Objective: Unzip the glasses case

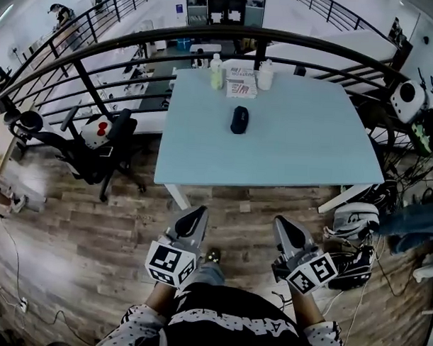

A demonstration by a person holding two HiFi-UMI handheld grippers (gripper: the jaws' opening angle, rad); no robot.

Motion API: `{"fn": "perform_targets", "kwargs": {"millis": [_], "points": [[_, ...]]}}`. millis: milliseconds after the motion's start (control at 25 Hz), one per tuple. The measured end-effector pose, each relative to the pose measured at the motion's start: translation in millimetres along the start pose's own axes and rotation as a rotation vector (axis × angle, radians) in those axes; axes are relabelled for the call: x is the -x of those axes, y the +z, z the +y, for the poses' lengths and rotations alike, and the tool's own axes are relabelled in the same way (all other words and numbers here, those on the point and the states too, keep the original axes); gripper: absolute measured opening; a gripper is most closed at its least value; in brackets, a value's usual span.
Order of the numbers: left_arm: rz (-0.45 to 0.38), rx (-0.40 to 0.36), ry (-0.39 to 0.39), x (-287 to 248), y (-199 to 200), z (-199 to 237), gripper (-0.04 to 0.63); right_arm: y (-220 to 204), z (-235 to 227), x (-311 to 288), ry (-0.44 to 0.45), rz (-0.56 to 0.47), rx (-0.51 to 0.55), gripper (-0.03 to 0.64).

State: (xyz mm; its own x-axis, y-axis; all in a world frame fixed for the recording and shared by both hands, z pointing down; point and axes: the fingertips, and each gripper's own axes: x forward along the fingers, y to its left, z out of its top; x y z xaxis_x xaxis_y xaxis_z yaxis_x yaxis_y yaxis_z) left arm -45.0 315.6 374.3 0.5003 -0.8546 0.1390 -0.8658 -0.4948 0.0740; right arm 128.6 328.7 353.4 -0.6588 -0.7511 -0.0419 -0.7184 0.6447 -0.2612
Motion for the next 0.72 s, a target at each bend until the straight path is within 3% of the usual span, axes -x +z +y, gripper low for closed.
{"fn": "perform_targets", "kwargs": {"millis": [400, 600, 720], "points": [[-0.040, 0.023, -0.027, -33.9, 23.5, 44.2, 0.000, 21.3, -8.9, -50.7, -0.022, 0.010, 0.046, -0.003], [-0.031, -0.029, -0.045, -52.3, 24.9, 62.1, 0.000, 24.7, -15.5, -74.1, -0.036, 0.016, 0.058, -0.003], [-0.041, -0.017, -0.059, -62.6, 27.6, 72.3, 0.000, 25.3, -19.8, -88.8, -0.041, 0.023, 0.062, -0.003]]}}
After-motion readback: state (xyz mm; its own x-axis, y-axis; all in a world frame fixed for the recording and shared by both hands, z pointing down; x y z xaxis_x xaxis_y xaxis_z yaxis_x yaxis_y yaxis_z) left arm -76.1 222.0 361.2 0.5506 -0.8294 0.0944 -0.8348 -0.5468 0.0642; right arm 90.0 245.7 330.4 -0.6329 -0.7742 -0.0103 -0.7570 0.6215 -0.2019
